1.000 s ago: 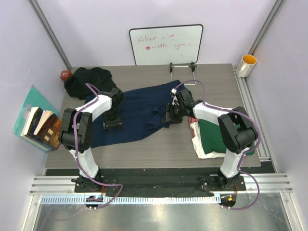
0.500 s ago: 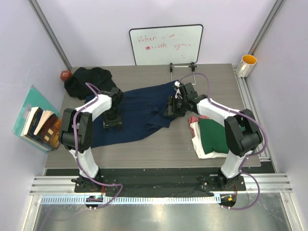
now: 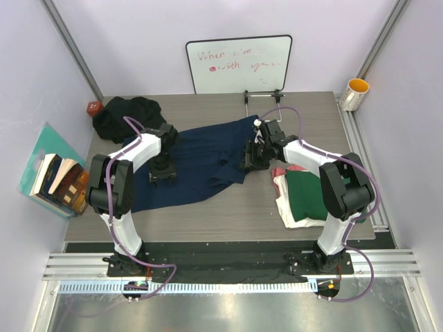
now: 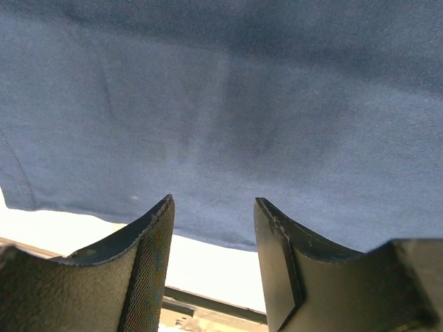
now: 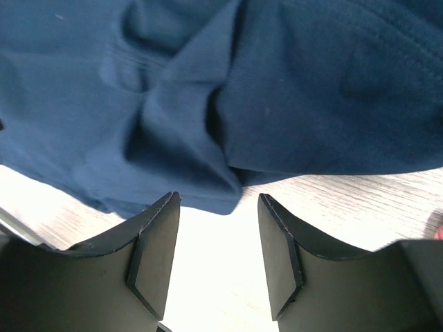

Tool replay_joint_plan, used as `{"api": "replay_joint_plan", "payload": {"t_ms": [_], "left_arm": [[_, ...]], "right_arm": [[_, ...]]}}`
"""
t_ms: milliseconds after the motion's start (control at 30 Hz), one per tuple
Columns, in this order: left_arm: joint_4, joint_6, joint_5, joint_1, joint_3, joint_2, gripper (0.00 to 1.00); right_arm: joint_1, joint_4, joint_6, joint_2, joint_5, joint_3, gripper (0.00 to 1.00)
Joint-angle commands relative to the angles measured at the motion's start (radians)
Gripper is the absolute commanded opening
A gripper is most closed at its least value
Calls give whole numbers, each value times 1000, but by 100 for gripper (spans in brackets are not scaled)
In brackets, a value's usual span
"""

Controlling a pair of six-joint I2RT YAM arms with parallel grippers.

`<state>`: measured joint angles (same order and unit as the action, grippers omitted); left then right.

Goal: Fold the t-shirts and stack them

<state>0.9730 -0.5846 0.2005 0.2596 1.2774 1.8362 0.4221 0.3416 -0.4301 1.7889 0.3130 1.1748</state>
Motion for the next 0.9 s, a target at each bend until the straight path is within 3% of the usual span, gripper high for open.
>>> {"api": "replay_joint_plan", "payload": {"t_ms": [0, 767, 867], "left_arm": [[9, 16, 16, -2, 13, 0, 51], [0, 14, 10, -2, 14, 12, 51], [-2, 14, 10, -3, 14, 14, 51]], "right_arm": [[0, 2, 13, 24, 14, 42, 55], [0, -92, -16, 93, 162, -6, 52], [1, -99, -19, 92, 172, -6, 47]]}}
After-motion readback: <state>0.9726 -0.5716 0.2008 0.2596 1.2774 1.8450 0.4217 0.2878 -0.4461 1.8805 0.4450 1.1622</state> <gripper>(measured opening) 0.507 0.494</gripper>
